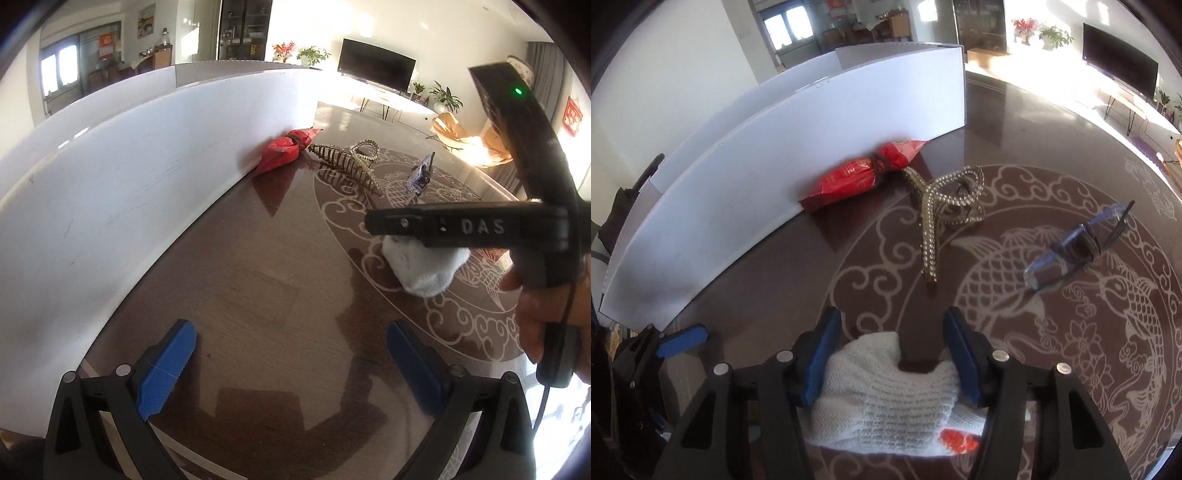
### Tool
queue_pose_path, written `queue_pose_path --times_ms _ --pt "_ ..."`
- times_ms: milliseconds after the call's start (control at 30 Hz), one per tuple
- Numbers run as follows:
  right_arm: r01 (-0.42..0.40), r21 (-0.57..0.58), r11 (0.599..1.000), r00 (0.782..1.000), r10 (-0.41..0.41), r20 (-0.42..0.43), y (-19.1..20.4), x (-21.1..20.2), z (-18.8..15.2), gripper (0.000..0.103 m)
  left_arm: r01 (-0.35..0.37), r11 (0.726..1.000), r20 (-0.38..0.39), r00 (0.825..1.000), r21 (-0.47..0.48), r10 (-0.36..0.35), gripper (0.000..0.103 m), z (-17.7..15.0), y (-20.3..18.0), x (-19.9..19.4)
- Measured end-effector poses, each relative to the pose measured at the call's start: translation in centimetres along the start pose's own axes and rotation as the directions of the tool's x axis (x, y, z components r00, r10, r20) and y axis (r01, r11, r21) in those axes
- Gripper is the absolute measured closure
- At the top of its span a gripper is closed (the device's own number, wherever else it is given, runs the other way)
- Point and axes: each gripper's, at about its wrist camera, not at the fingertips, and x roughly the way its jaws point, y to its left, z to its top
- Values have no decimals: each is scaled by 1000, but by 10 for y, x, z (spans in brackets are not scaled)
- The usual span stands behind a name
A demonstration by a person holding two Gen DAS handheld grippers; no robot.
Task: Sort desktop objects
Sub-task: 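Grasp the white red-cuffed work glove with the right tool and lift it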
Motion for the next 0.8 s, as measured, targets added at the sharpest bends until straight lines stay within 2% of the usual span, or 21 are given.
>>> queue_pose_path --times_ms 100,133,167,200,267,300,400,467,533,667,767,800 --pt "9 39 999 1000 -9 10 -1 -24 -36 44 -2 1000 -1 1000 2 2 0 -1 0 0" --pt "16 62 998 999 -19 47 -1 -37 -45 43 -5 1000 -2 1000 7 5 0 -2 -2 1" --pt "33 92 995 993 -42 106 -3 -53 -54 37 -9 1000 -4 1000 15 9 0 -1 -4 1" --pt "50 132 990 984 -72 166 -4 -70 -63 19 -12 1000 -7 1000 25 12 0 -1 -6 2" --pt "128 237 963 952 -186 242 -8 -97 -80 0 -14 999 -14 1000 45 15 0 1 -8 3" --pt "172 279 945 939 -243 243 -8 -106 -91 0 -14 999 -15 1000 52 15 0 0 -8 3" --pt "249 310 918 935 -311 172 -8 -113 -120 0 -19 998 -17 1000 59 20 0 0 -10 2" --pt "271 311 911 931 -330 154 -10 -114 -132 0 -22 998 -18 1000 60 23 0 0 -11 2" --pt "262 329 907 937 -321 140 -10 -109 -133 0 -27 997 -21 999 68 29 0 1 -11 3" --pt "294 363 884 941 -335 53 -10 -83 -121 0 -23 997 -23 999 76 24 0 0 -12 5" --pt "329 333 883 934 -357 24 0 -67 -119 0 -14 997 -21 1000 72 16 0 0 -11 3" --pt "362 308 880 922 -387 21 4 -64 -119 0 -19 997 -21 1000 72 20 0 0 -11 3"
